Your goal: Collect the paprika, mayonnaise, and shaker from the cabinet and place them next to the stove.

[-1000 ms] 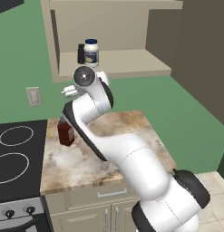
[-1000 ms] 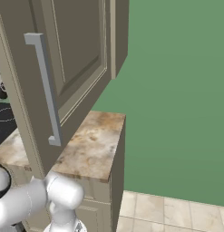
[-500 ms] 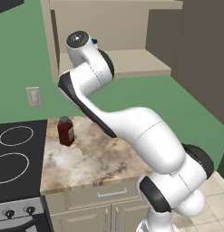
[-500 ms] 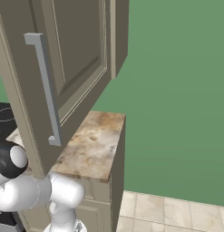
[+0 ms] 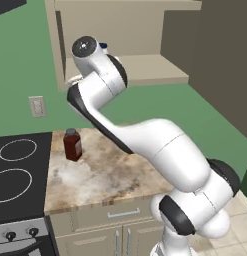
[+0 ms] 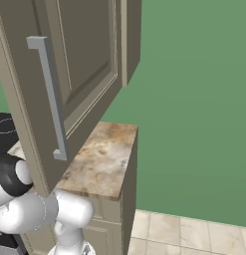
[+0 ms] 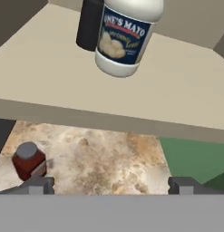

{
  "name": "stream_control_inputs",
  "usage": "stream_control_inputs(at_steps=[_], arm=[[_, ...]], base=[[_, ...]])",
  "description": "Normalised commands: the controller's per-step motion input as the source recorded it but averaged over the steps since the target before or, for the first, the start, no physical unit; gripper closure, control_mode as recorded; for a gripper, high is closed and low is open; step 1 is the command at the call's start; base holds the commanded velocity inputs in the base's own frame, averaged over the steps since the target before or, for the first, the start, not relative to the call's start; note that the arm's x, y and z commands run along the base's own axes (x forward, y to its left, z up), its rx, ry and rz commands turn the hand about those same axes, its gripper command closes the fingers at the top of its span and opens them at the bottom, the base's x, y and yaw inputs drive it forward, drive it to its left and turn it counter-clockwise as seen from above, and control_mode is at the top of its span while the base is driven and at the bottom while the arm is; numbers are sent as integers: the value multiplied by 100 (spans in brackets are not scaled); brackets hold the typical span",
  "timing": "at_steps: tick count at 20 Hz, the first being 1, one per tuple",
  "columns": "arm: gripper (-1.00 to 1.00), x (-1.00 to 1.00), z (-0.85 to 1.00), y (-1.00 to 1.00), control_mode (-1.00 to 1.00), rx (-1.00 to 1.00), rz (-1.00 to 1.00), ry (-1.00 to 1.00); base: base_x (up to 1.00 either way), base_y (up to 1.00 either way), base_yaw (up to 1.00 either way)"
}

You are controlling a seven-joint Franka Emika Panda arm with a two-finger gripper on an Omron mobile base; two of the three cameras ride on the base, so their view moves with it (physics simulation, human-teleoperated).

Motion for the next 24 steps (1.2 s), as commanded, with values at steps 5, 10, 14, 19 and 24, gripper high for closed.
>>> stream_control_inputs(at_steps=[5, 10, 14, 19, 24], arm=[[-100, -6, -32, -3, -100, 2, 6, -38], [-100, -20, -1, -13, -100, 11, 6, -32], [-100, -6, 53, -30, -100, 14, 7, -10], [-100, 0, 39, -31, -100, 7, 10, -3], [-100, 1, 1, -15, -100, 8, 2, 0]], base=[[0, 0, 0], [0, 0, 0], [0, 0, 0], [0, 0, 0], [0, 0, 0]])
